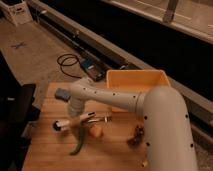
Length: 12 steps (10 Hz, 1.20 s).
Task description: Wipe table surface with brush
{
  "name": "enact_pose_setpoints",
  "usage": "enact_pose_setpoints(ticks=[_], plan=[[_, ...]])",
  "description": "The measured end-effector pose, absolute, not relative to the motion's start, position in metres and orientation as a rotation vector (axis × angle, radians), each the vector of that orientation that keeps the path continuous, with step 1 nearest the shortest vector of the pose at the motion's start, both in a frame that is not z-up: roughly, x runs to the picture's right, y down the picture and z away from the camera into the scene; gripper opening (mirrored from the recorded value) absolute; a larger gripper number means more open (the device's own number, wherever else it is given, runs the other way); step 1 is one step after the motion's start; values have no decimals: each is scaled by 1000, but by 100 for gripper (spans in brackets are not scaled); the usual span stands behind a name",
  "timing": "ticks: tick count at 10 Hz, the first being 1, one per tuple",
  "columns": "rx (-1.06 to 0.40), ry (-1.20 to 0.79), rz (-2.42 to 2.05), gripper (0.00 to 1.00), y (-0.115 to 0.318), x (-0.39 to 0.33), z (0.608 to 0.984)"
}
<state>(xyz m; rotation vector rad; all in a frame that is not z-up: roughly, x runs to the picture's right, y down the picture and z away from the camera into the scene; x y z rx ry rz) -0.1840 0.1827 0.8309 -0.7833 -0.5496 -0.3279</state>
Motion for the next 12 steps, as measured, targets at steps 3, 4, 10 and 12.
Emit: enact_pose_setpoints(ticks=[3, 4, 10, 12], plan=[[-775, -521, -308, 0, 154, -167, 860], [-762, -525, -308, 0, 141, -169, 872], [-740, -654, -398, 0, 135, -227, 864], [-765, -670, -410, 0, 163, -232, 838]])
